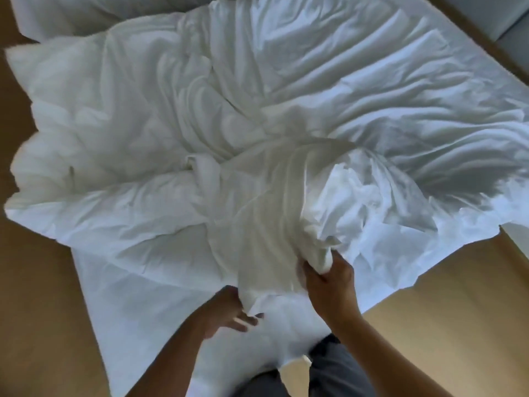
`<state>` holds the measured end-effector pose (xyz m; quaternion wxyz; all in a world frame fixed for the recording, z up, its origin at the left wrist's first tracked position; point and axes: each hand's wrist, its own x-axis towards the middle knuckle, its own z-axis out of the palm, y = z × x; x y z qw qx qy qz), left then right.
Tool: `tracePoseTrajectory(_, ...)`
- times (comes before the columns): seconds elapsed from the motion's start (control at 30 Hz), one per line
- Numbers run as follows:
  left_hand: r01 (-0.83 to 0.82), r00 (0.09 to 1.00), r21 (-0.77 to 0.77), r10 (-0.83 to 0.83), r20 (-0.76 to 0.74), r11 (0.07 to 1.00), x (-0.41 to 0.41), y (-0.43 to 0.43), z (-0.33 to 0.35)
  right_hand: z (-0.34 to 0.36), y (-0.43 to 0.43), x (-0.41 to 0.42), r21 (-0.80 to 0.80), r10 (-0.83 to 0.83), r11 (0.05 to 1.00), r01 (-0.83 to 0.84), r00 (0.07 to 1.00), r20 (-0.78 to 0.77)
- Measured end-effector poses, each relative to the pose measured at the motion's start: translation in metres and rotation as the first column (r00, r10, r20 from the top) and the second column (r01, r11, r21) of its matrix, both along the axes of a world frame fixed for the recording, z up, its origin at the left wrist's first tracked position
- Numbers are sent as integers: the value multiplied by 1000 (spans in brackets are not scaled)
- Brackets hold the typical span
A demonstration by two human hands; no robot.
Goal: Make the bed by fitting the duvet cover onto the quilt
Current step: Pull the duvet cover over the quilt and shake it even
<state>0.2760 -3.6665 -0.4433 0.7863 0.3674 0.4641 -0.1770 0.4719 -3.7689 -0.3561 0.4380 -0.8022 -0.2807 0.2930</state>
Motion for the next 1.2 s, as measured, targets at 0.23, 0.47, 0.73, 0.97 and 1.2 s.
tracePoseTrajectory(0.23,-354,935,77,355,1,932,30,65,39,-54,-112,-73,-247,-257,939,240,966,-38)
tracePoseTrajectory(0.47,-413,876,373,474,-86,831,22,-26,20,-78,-171,-106,-298,-744,664,686,564,-358)
tracePoseTrajectory(0.73,-472,840,410,540,-61,780,-126,-163,-3,-116,-169,-218,-372,-424,660,653,-85,-902)
tracePoseTrajectory(0.97,-392,906,328,423,-26,860,-228,-157,4,-132,-164,-314,-532,-722,616,580,146,-676)
tracePoseTrajectory(1.2,-456,869,203,482,-108,867,-306,-76,3,-151,-226,-415,-562,-717,588,582,51,-696)
